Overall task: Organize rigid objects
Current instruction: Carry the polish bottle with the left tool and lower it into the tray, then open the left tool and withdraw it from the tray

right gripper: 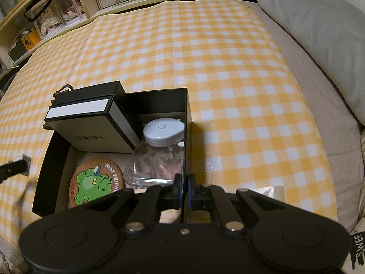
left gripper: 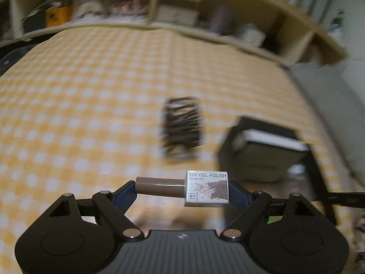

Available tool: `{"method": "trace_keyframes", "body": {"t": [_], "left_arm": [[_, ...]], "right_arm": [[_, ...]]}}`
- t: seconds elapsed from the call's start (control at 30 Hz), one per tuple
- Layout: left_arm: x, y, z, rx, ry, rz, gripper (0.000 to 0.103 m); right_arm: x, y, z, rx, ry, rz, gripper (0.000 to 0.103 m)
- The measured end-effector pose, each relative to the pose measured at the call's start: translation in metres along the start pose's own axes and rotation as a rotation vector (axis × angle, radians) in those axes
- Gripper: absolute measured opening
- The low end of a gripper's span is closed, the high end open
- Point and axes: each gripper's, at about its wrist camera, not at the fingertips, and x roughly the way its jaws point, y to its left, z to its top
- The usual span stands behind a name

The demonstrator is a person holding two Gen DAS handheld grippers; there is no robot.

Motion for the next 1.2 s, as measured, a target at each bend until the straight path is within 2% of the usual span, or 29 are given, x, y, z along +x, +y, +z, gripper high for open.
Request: {"method": "trace_keyframes", "body": {"t": [0.13,0.3,0.43,0.57,0.73,0.97,1.2], "left_arm": [[-0.001,-0.038,0.004,0.048,-0.006,-0.091,0.085],[0.016,-0.077,0.005,0.055,0.034,-0.133,0.085],[0.037,-0.101,0.003,0.062,0.083,-0.130,0.085],[0.055,-0.107,0.002,0.064,0.103,-0.089,0.085],[0.067,-0.111,0.001,0.077,0.071,-0.042,0.086],[0.075,-0.109,0.003,0.047,0.087,-0.079,0.089],[0.068,-0.108,0.004,0.075,0.098,-0.098,0.095]], "right_arm": [[0.000,-0.001,0.000,-0.001,0.000,0.000,0.006],[-0.001,-0.001,0.000,0.004,0.000,0.003,0.006],[-0.001,-0.001,0.000,0.014,0.000,0.012,0.006],[-0.001,-0.001,0.000,0.015,0.000,0.014,0.006],[-0.001,-0.001,-0.001,0.014,0.000,0.014,0.006],[-0.003,-0.003,-0.001,0.016,-0.001,0.015,0.006],[-0.002,-0.004,0.000,0.017,0.002,0.016,0.006]]}}
